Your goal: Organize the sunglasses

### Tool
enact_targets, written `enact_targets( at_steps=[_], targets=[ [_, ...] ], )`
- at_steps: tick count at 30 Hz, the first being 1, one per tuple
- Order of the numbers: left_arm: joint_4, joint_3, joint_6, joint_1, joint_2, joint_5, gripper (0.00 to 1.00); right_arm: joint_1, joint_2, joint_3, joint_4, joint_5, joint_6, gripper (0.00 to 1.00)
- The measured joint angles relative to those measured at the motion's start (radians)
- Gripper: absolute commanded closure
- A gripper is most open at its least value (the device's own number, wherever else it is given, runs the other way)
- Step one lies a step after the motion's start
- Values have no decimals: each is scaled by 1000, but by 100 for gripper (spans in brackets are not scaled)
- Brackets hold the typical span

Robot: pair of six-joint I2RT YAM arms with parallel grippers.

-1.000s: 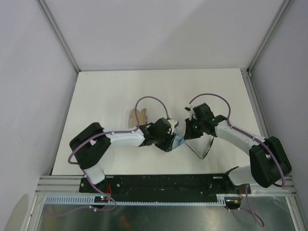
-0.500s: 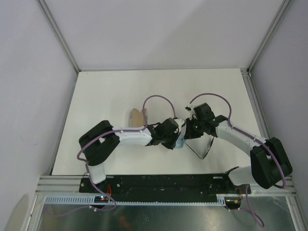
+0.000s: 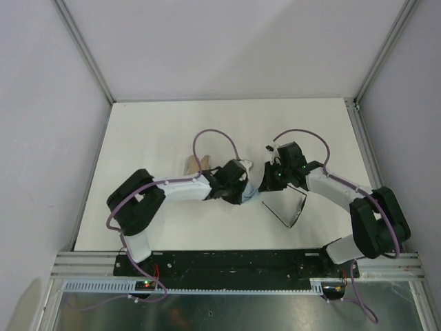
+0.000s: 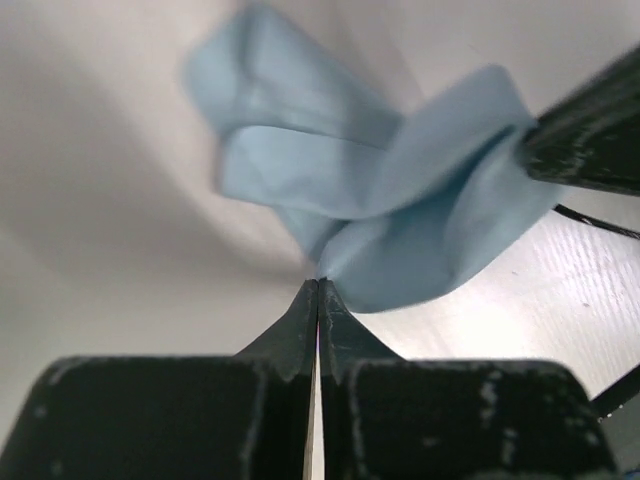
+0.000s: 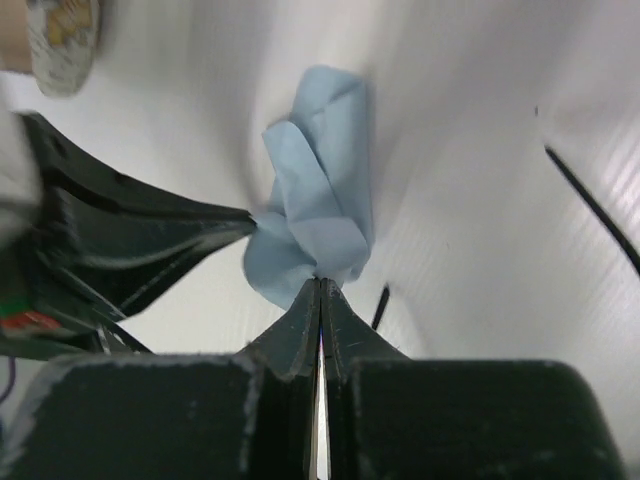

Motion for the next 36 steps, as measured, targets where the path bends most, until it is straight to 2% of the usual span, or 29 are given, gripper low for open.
enact_targets(
  at_steps=[8, 14, 21, 25, 29, 32, 36],
  targets=[
    [-65, 64, -15, 218, -97, 89, 100, -40, 169, 195, 69, -72, 57, 100],
    [-68, 151, -12, 269, -177, 106, 100, -68, 203, 317, 113, -120, 93, 100],
    [-61, 106, -11, 268, -312, 99, 100, -61, 199, 323, 94, -123, 92, 100],
    [-59, -2, -21, 246, -339, 89, 100, -38, 165, 227, 92, -117, 89, 100],
    [-60, -107, -49, 177, -308, 80, 100, -10, 150, 119, 92, -113, 89, 99],
    [-60, -173, -80, 118, -291, 80, 100, 14, 137, 45, 90, -108, 92, 92],
    [-56, -217, -113, 61, -291, 80, 100, 53, 85, -21, 71, -89, 97, 72]
  ],
)
